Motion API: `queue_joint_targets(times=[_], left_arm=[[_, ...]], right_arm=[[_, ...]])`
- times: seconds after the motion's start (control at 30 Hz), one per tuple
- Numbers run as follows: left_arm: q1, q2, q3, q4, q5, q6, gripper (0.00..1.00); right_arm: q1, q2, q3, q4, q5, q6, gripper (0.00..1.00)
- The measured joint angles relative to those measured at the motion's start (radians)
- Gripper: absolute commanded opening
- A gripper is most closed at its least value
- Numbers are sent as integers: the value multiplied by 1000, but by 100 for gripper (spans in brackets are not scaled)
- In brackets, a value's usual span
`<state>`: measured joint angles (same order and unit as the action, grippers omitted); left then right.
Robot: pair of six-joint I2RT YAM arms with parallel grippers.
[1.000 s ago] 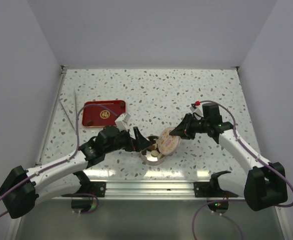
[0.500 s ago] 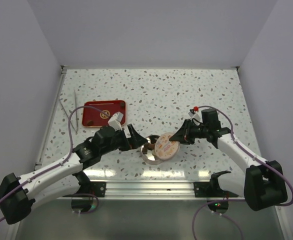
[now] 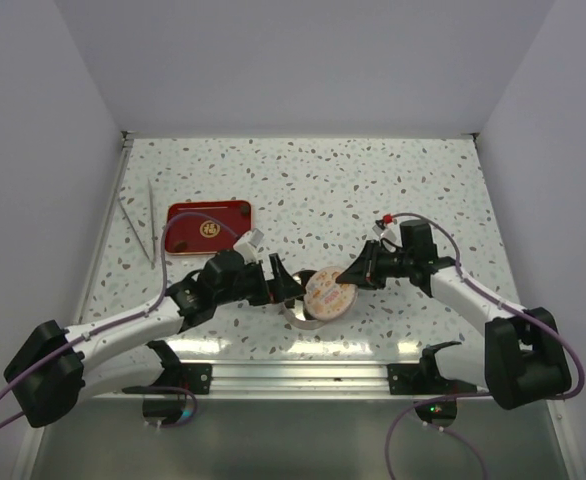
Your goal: Pack the chocolate
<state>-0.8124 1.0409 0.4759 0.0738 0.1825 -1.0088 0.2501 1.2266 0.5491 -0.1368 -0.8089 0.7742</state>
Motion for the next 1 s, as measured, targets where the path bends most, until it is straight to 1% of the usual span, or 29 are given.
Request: queue_joint_targets(times=[0.2,0.4,0.53,0.87,1.0], left_arm=[[0,37,1,-9,4,2,100],[0,-13,1,-54,-52,-3,100],[0,-22,1,-55,-67,-3,100],[0,149,16,-38,-20,2,100],[0,173,26,-28,-2,6,100]], right_arm=[[1,40,-6,41,-13,-11,23],[3,90,-11,86,-30,-20,27],[5,116,-12,102,-39,-37,27],[5,123,-26,130,-28,-56,32],[6,136,-27,154,-21,-54,33]])
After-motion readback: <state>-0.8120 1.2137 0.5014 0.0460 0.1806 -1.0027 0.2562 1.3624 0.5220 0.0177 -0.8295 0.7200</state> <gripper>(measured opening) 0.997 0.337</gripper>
